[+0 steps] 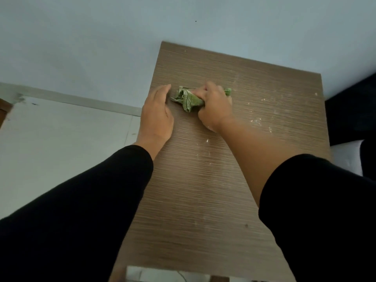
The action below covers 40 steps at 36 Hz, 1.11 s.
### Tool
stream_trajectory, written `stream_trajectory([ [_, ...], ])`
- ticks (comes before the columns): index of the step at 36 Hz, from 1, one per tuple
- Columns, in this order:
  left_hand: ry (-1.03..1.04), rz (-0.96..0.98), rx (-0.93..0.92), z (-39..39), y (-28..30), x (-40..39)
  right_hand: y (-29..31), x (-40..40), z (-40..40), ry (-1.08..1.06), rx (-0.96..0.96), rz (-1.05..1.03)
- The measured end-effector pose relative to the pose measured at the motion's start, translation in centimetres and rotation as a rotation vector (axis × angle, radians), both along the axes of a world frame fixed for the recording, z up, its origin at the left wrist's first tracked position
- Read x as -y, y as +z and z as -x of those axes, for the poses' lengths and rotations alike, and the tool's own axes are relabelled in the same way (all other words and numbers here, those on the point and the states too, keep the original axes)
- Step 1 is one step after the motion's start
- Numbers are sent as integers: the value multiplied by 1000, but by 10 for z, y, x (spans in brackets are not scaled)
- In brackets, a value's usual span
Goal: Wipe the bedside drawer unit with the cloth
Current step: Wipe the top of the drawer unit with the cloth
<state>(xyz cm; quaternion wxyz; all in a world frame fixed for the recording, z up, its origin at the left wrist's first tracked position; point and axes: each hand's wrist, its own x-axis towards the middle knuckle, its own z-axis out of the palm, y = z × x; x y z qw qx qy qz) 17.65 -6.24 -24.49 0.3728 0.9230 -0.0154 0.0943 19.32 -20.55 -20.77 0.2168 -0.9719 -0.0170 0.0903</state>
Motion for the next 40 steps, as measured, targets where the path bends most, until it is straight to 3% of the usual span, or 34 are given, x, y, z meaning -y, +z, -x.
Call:
stream_trajectory([
  [17, -155, -87, -169, 86, 11, -19, 1, -14, 126, 11, -40, -18],
  [40, -157, -102, -474, 159, 36, -17, 2, -47, 299, 104, -44, -122],
])
